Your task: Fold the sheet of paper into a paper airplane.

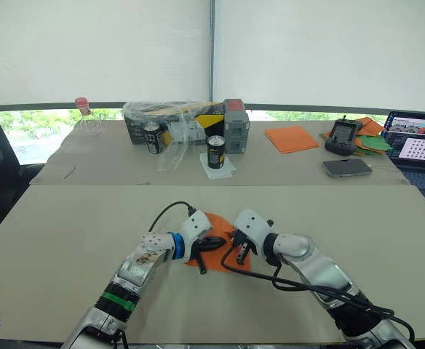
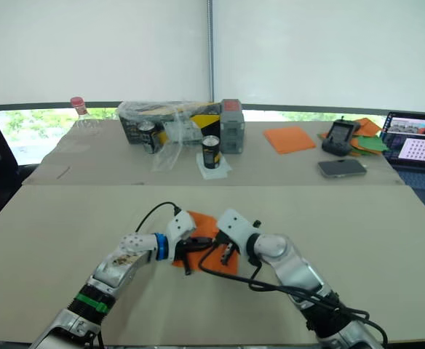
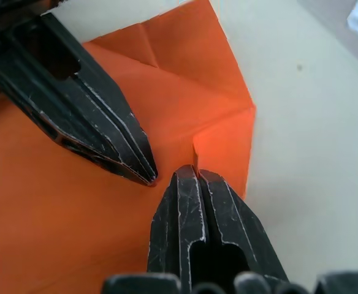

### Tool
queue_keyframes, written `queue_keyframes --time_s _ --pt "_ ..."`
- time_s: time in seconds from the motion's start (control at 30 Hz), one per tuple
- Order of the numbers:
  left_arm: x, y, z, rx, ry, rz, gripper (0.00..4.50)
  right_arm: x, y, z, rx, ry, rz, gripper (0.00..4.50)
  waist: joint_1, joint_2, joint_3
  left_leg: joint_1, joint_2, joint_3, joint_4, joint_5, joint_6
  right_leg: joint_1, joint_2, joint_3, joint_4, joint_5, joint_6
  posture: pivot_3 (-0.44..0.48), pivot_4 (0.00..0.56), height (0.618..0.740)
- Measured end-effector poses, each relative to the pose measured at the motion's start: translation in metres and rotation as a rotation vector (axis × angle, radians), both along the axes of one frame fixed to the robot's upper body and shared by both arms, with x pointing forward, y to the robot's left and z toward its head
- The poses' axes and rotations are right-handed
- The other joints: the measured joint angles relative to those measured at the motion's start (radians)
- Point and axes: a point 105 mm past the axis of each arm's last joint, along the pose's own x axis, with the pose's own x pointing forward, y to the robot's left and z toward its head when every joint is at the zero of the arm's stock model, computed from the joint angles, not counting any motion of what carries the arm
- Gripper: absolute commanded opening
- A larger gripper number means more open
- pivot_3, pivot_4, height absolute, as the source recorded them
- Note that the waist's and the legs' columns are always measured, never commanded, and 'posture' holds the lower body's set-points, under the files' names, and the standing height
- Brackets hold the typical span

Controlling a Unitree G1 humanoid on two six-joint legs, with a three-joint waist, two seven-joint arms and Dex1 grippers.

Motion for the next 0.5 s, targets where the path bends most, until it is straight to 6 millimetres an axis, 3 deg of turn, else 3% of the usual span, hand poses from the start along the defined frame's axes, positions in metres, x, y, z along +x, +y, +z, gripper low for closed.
queue_keyframes --time_s 0.2,0.37,0.5 --pt "0.003 0.002 0.001 -0.016 -0.001 0.019 0.0 0.001 0.001 -0.008 -0.076 -0.107 0.043 0.04 -0.001 0.0 0.0 0.001 0.0 0.001 0.001 0.0 0.0 0.001 0.0 0.0 0.0 0.0 0.0 0.0 0.15 0.74" --pt "0.017 0.021 0.005 -0.073 0.03 0.142 0.0 0.002 0.004 -0.012 -0.092 -0.139 0.064 0.04 -0.007 0.0 0.0 0.006 0.002 0.0 0.0 0.0 0.001 0.005 0.002 0.0 0.0 0.0 0.0 0.0 0.15 0.74" --pt "0.029 0.03 0.022 -0.179 0.015 0.233 0.0 0.002 0.001 -0.012 -0.095 -0.146 0.053 0.04 -0.002 -0.001 0.0 0.006 0.001 -0.001 0.0 -0.001 0.001 0.006 0.001 0.0 0.0 0.0 0.0 0.0 0.15 0.74"
